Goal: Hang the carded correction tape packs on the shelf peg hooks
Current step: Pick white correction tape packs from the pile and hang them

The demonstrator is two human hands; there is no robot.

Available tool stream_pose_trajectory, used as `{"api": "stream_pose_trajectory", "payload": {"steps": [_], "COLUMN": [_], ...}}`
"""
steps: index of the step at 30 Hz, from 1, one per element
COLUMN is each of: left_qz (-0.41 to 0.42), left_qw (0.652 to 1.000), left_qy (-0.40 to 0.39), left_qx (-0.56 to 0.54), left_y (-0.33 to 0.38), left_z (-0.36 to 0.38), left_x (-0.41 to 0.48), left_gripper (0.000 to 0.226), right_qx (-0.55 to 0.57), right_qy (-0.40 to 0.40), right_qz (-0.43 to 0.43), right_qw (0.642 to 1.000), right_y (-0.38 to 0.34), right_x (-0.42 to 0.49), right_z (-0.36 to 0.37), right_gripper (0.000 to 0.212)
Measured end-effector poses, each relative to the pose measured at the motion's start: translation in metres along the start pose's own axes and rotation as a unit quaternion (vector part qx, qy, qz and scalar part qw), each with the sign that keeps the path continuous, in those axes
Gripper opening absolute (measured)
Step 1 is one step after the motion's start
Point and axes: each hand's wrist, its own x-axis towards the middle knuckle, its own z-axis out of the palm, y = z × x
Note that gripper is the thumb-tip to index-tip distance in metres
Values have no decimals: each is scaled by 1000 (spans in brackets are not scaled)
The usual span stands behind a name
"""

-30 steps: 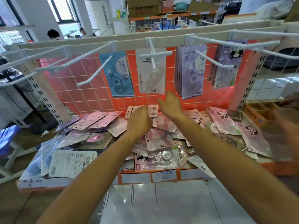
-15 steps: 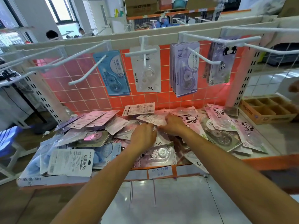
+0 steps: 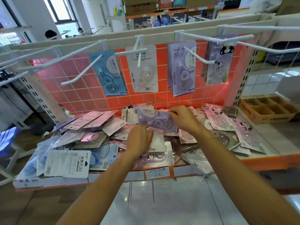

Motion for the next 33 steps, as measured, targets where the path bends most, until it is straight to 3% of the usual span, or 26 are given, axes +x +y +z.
{"api": "stream_pose_trajectory", "payload": {"steps": [6, 9, 12, 13, 15, 18, 27, 29, 33], "left_qz": [-9, -33, -62, -71, -66, -29, -11, -1, 33], "left_qw": [995, 988, 971, 957, 932, 934, 938, 945, 947], "left_qy": [43, 28, 5, -9, -20, -10, -47, -51, -57], "left_qx": [-89, -149, -232, -281, -355, -357, -343, -322, -315], "left_y": [8, 16, 23, 24, 23, 18, 22, 27, 45], "left_z": [-9, -19, -24, -24, -21, -20, -26, -25, -28], "left_x": [-3, -2, -5, -7, -12, -15, -22, -24, -27], "left_gripper": [38, 42, 26, 30, 59, 81, 88, 89, 76], "right_qx": [199, 314, 392, 410, 426, 424, 449, 444, 470], "right_qy": [54, 49, 43, 39, 23, 0, 67, 91, 150], "right_qz": [65, 105, 122, 127, 135, 140, 66, 34, -10], "right_qw": [976, 942, 911, 902, 894, 895, 889, 891, 870], "right_y": [10, 7, 3, 3, 1, -1, -25, -31, -39], "right_x": [-3, -7, -14, -16, -20, -27, -26, -27, -31], "right_z": [2, 3, 8, 11, 21, 33, 10, -4, -34], "right_gripper": [24, 24, 24, 23, 23, 28, 18, 27, 20]}}
